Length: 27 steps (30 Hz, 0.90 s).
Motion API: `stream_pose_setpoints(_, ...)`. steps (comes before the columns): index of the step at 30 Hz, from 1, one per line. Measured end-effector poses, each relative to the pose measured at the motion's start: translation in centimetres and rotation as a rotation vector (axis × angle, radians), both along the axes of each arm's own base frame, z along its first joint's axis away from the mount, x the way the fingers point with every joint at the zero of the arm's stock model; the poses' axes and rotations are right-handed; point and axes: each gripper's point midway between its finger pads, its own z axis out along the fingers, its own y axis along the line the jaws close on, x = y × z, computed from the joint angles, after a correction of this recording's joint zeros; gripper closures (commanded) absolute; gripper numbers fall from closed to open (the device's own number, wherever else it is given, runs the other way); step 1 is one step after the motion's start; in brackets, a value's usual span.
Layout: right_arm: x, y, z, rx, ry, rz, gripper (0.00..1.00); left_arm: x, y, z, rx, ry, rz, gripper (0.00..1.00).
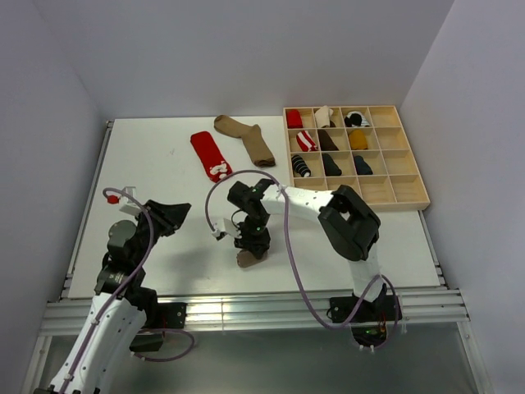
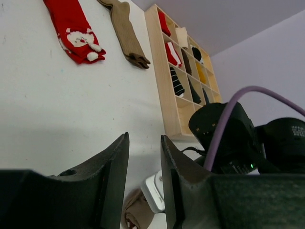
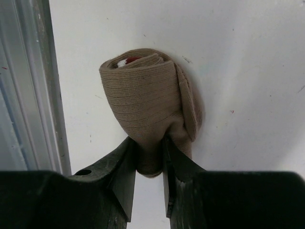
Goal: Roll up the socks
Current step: Roll the sock at the center of the board.
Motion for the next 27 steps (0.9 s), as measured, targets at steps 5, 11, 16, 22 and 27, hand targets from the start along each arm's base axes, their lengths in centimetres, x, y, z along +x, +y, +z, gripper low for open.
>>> stream_pose_setpoints(5, 0.2, -0.1, 0.0, -0.039, 0.078, -0.047, 0.77, 0.5, -1.7, 0.1, 0.097, 0.021, -0.068, 0.63)
stream_pose_setpoints(11, 0.0, -0.9, 0.0, -0.087, 0.122, -0.06, 0.77, 0.0, -7.0, -0.3, 0.315, 0.026, -0.152, 0.64)
stream_pose_setpoints(16, -0.8, -3.1, -0.1, -0.182, 0.182, -0.056, 0.77, -0.4, -8.3, -1.2, 0.511, 0.001, -0.085, 0.63)
stream_pose_setpoints(22, -1.1, -3.9, -0.2, -0.272, 0.253, -0.107, 0.78, -3.2, -9.7, -1.1, 0.563, -0.043, -0.129, 0.58)
stream_pose_setpoints(27, -1.0, -4.0, -0.2, -0.281, 0.277, -0.158, 0.78, -4.6, -10.5, 0.9, 0.485, -0.095, -0.19, 0.58)
